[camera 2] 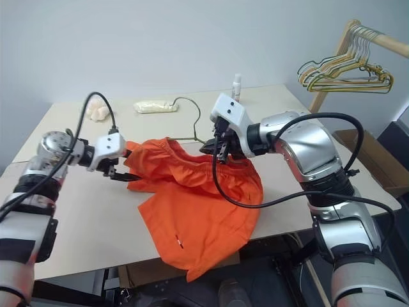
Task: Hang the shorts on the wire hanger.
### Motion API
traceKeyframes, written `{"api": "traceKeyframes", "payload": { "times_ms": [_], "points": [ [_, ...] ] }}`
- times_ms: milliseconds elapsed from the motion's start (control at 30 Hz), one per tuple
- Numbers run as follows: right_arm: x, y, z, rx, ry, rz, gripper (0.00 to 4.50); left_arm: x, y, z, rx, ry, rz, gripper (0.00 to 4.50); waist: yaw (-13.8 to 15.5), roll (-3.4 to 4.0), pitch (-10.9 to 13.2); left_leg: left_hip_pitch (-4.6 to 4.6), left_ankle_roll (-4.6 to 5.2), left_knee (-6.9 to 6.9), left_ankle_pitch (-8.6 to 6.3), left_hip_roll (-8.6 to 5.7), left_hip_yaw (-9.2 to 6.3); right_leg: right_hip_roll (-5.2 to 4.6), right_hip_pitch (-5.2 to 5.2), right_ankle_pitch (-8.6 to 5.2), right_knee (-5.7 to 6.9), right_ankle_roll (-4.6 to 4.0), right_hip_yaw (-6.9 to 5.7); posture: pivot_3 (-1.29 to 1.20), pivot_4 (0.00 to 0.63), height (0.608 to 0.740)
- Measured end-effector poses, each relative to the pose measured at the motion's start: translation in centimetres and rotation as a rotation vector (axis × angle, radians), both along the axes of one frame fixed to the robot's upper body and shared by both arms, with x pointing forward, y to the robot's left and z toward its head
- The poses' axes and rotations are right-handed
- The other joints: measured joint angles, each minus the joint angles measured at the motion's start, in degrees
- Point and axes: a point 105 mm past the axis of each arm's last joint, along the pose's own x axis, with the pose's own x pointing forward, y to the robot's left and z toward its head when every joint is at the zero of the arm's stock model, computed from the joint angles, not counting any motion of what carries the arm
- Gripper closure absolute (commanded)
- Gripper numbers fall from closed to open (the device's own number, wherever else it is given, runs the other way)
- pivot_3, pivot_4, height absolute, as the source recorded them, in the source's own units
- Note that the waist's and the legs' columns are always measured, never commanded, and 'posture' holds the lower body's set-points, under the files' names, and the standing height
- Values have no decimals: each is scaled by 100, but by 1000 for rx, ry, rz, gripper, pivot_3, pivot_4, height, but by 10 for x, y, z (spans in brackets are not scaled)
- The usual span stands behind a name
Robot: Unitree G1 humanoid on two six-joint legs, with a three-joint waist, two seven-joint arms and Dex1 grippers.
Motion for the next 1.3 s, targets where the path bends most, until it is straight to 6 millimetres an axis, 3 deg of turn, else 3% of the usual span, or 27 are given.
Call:
{"api": "traceKeyframes", "payload": {
  "times_ms": [67,267,600,733,833,933,1067,1200,1300],
  "points": [
    [-1,0,0,-3,-2,4,4500,4,-2,1,-11,-19,17,2834,-18,0,0,-2,0,0,0,-1,0,-1,-2,0,0,0,0,-228,0,740],
    [-4,-2,2,-7,-10,10,4500,11,-1,13,-16,-65,30,4476,-43,0,0,4,0,-1,0,1,0,1,2,0,0,0,0,-232,0,740],
    [-6,-14,-4,-23,23,-12,4500,9,35,25,10,-111,144,4476,-37,0,0,3,0,-2,0,1,0,1,1,0,1,0,0,-231,0,740],
    [-6,-17,-4,-26,21,-19,4500,4,46,12,18,-82,184,4476,-37,0,0,3,0,-2,0,2,-1,1,0,0,2,0,-1,-224,0,740],
    [-6,-16,-4,-26,24,-16,4500,1,42,5,7,-60,164,4476,-29,-1,0,1,0,-1,0,1,-2,0,0,0,3,0,-2,-218,0,740],
    [-7,-16,-3,-25,26,-12,4500,4,27,13,-40,-86,125,3844,12,0,0,-1,0,-1,0,-1,-6,-1,1,0,2,0,-4,-220,0,740],
    [-7,-15,-2,-24,26,-3,4500,9,-2,38,-158,-158,44,2440,15,-1,0,-5,0,-1,0,-3,-8,-4,0,0,1,0,-5,-222,0,740],
    [-7,-16,-2,-24,29,-4,4500,9,-7,60,-174,-220,5,1255,-50,-1,0,3,0,-3,0,-1,-5,-2,2,0,2,0,-3,-224,0,740],
    [-6,-16,-2,-24,30,-5,4500,-1,1,62,-118,-191,-52,1255,-90,-1,0,7,-2,-5,1,5,-3,3,1,0,3,0,-2,-227,0,740]
  ]
}}
